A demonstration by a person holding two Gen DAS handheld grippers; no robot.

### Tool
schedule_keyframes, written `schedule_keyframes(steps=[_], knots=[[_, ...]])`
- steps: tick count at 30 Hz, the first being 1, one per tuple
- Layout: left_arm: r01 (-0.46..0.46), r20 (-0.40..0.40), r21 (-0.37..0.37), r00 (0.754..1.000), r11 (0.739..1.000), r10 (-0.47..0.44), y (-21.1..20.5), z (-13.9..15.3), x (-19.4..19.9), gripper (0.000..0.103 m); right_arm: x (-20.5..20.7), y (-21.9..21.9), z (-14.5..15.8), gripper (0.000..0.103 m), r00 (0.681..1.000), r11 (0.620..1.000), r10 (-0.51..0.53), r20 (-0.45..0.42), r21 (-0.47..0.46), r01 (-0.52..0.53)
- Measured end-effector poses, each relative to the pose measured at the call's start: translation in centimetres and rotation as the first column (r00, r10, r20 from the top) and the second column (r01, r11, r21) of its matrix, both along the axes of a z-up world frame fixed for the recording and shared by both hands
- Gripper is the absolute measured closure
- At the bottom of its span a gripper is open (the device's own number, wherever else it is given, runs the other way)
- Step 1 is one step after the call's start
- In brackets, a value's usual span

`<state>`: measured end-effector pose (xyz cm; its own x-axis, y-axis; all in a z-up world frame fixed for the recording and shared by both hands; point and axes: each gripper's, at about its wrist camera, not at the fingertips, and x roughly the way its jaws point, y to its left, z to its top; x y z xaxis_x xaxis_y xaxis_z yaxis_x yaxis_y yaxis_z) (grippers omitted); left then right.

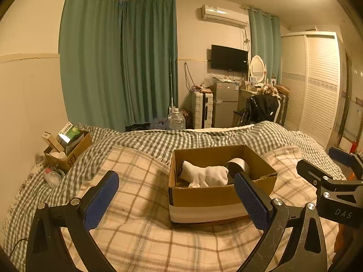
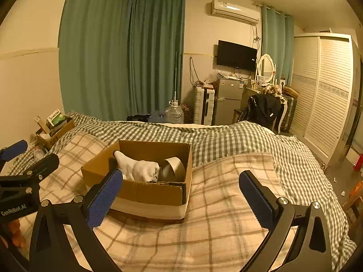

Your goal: Organize objects

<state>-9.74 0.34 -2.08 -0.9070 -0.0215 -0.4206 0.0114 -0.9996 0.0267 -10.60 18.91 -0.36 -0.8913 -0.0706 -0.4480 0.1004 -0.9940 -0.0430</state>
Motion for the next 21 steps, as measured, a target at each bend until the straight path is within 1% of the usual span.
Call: schedule_keyframes(steps=[9, 17, 21], knots=[[-0.004, 0.008, -0.013, 1.000, 1.000, 0.004, 0.4, -0.4, -0.4, 0.000, 0.0, 0.5, 0.3, 0.000, 1.000, 1.000, -0.004, 0.003, -0.022, 0.004], [-0.016, 0.008, -0.001, 1.000, 1.000, 0.016, 0.3, -0.4, -1.0, 0.000, -0.3, 0.6, 0.2, 0.000, 1.000, 1.000, -0.001, -0.005, -0.018, 0.001], [-0.015, 0.009, -0.012, 1.000, 1.000, 0.016, 0.4, -0.5, -1.0, 0.000, -0.5, 0.7, 0.0, 0.000, 1.000, 1.000, -0.004, 0.001, -0.021, 0.004]])
